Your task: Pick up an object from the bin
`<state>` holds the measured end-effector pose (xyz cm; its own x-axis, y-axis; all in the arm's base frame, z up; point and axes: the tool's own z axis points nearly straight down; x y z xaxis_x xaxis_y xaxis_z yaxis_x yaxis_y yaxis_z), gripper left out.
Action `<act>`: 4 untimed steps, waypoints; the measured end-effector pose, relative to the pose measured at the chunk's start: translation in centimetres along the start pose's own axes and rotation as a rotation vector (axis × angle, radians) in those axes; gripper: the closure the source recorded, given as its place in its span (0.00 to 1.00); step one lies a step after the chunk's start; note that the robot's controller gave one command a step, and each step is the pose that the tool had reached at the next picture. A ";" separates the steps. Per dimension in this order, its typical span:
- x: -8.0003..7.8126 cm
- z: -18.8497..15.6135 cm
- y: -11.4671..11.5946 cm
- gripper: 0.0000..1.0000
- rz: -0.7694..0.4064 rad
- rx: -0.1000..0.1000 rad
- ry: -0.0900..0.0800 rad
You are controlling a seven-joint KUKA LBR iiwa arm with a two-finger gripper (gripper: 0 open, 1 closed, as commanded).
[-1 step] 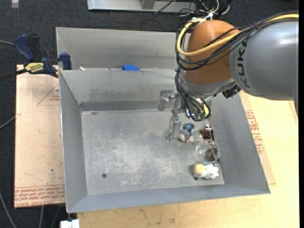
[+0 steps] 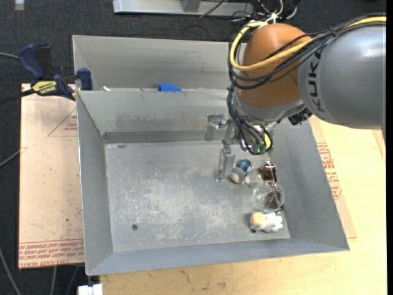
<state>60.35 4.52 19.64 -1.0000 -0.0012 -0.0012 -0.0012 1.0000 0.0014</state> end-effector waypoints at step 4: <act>-1.7 9.6 -5.4 0.00 0.059 -0.002 0.001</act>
Offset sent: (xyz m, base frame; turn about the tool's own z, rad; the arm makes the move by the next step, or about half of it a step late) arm 0.0289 -0.0616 -0.0460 -0.0706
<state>62.12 -0.86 10.03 -0.9983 0.0578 -0.0003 0.0578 0.9983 0.0036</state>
